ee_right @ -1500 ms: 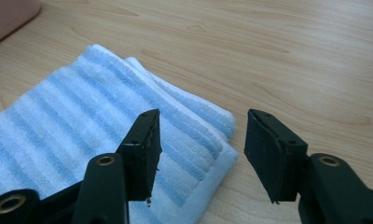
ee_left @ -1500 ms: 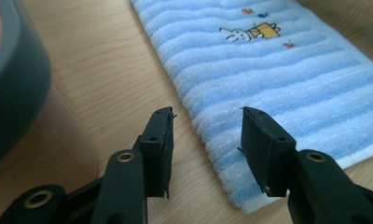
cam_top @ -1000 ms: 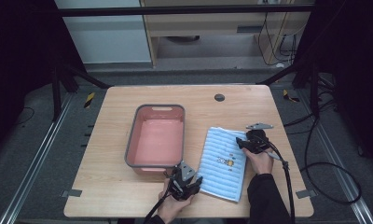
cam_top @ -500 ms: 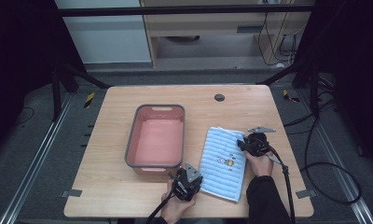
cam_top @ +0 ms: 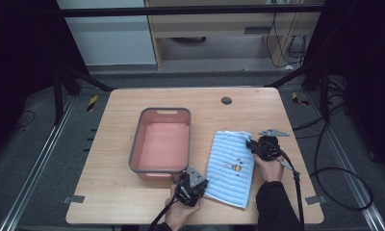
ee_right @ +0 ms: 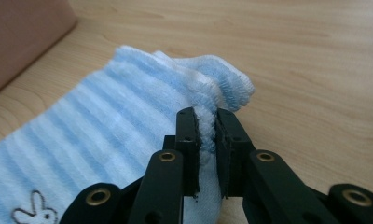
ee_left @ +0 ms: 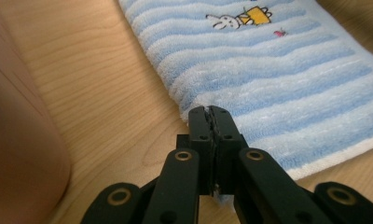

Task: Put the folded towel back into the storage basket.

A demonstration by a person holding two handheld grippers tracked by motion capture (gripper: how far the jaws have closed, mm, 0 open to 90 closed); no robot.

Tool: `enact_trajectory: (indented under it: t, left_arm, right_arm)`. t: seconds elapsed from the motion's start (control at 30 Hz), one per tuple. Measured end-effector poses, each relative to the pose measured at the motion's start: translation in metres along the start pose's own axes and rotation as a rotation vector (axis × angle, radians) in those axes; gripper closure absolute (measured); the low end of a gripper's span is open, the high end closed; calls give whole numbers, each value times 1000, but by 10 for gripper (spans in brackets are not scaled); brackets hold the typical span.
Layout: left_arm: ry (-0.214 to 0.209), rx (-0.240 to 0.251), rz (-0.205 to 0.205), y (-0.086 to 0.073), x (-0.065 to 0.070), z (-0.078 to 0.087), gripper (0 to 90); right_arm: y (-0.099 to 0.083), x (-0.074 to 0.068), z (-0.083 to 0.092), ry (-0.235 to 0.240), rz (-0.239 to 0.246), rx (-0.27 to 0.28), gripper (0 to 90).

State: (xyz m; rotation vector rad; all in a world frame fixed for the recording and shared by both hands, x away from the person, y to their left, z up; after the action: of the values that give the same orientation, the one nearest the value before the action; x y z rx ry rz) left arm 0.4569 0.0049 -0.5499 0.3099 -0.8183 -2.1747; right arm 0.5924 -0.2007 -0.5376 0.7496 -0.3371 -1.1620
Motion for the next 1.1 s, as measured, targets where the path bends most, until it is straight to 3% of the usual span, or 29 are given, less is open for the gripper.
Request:
enact_trajectory:
  t: [0.27,0.37,0.7,1.1]
  left_arm:
    - [-12,35,-17,9,4,16,886]
    - [-14,66,-26,17,6,30,886]
    - [-25,129,-57,37,10,68,886]
    - [-9,192,-61,54,2,101,886]
  right_arm:
    - [15,-17,22,7,65,54,811]
    - [21,-21,32,4,83,71,811]
    - [48,-33,69,11,109,133,812]
    - [82,-51,95,5,154,188,812]
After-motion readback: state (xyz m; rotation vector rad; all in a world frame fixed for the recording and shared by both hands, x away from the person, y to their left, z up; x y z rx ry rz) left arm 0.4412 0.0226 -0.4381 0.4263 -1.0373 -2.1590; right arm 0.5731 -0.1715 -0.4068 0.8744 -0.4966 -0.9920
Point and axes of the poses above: each handheld gripper's, and its own axes: z roughly backward along the jaws, y roughly out of its top, x roughly to its right, the point moved 9 cm from there along -z, roughly forward along the jaws, and after that the axes turned 10 degrees about -x, right-handed, at the moved point
